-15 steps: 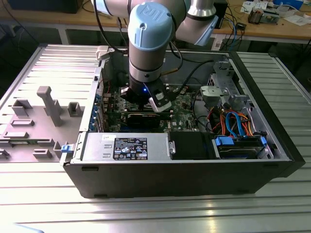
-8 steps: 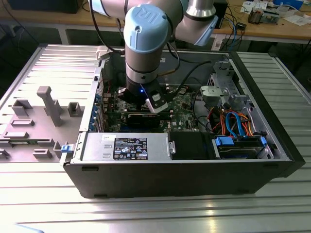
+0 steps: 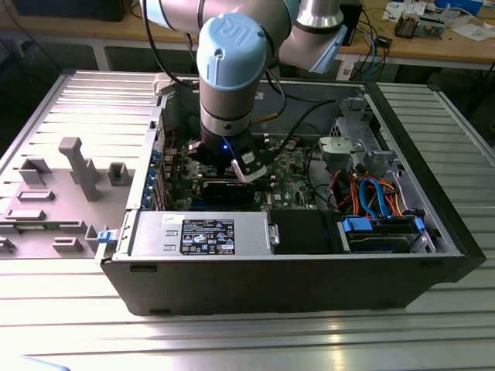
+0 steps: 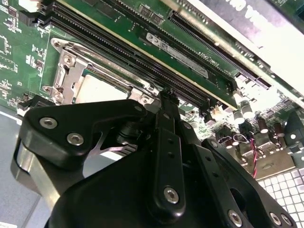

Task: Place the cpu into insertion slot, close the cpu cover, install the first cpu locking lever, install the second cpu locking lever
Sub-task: 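Install the second cpu locking lever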

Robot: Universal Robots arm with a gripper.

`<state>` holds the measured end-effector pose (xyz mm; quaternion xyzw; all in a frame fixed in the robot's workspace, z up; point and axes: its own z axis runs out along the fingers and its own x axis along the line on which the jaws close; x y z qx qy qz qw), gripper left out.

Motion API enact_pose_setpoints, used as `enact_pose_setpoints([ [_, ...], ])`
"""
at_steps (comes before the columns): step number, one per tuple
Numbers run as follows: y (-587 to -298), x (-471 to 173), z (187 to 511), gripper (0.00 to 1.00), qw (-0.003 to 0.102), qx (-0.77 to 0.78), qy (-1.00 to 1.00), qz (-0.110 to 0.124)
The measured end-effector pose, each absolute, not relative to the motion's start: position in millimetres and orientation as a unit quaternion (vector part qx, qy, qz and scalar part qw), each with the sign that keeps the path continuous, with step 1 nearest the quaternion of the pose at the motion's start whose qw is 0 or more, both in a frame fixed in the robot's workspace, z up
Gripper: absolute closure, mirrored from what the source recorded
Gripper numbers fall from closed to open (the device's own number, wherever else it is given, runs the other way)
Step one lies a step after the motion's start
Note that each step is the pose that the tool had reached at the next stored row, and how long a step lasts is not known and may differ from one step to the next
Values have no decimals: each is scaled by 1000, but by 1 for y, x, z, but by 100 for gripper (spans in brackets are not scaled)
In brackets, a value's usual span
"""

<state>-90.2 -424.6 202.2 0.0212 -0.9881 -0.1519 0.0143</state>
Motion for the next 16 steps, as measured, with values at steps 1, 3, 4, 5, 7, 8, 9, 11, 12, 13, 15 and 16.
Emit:
enact_pose_setpoints([
  [1, -424, -90, 202, 89, 14, 21, -988, -152],
  [3, -424, -90, 202, 89, 14, 21, -988, -152],
  [4, -424, -90, 202, 89, 14, 21, -988, -153],
  [5, -424, -90, 202, 89, 14, 21, -988, -153],
  [7, -424, -90, 201, 89, 14, 21, -988, -153],
  [8, -424, -90, 201, 89, 14, 21, -988, -153],
  [9, -424, -90, 201, 89, 14, 21, -988, -154],
  [11, -424, -90, 201, 89, 14, 21, -988, -154],
  [12, -424, -90, 201, 89, 14, 21, -988, -155],
  [13, -424, -90, 200, 89, 14, 21, -988, -155],
  [15, -424, -90, 200, 89, 14, 21, -988, -155],
  [16, -423, -90, 200, 89, 14, 21, -988, -155],
])
